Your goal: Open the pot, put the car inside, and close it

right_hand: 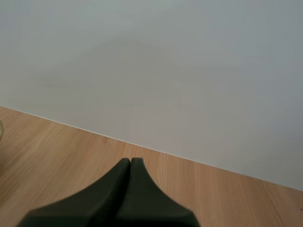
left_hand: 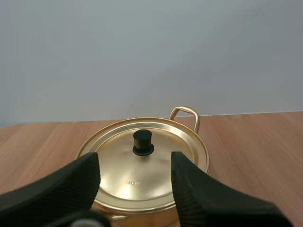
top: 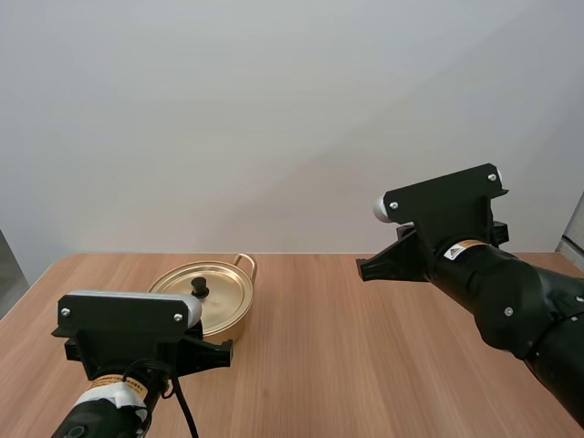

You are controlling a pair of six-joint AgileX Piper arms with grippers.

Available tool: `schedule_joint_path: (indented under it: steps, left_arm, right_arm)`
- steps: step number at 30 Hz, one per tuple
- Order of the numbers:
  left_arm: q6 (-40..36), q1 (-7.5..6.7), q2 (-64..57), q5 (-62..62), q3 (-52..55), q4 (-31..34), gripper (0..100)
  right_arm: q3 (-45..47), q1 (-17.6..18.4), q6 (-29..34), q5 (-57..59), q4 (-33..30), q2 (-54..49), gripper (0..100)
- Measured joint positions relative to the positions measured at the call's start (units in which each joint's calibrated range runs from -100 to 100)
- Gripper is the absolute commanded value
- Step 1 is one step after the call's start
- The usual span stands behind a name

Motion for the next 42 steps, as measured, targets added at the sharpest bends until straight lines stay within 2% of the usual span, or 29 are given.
schedule_joint_path:
  steps: [9, 12, 16, 19, 30, 34, 42]
  left_arm:
    - [0.0, 0.00, 0.0, 0.0, 0.0, 0.0, 75]
    - [0.0, 0.00, 0.0, 0.0, 0.0, 0.0, 75]
    - [0.0, 0.00, 0.0, 0.0, 0.0, 0.0, 75]
    - [0.0, 0.00, 0.0, 0.0, 0.0, 0.0, 75]
    - [0.0, 0.00, 0.0, 0.0, 0.0, 0.0, 75]
    - [0.0, 0.00, 0.0, 0.0, 0.0, 0.0, 75]
    - [0.0, 0.00, 0.0, 0.0, 0.0, 0.0, 75]
  right_arm:
    - [0.0, 0.0, 0.2, 0.7, 2.0, 0.0, 0]
    - [0.2, 0.0, 2.1, 3.9, 3.0, -0.4, 0]
    - [2.9, 0.0, 6.1, 7.8, 3.7, -4.9, 0]
    - [5.9, 0.0, 6.7, 6.7, 3.5, -10.3, 0]
    - [8.4, -0.1, 7.4, 7.9, -2.8, -30.6, 0]
    - [10.3, -0.1, 8.9, 9.8, -3.1, -32.1, 0]
    - [18.4, -0.1, 15.6, 9.8, -9.7, -32.1, 0]
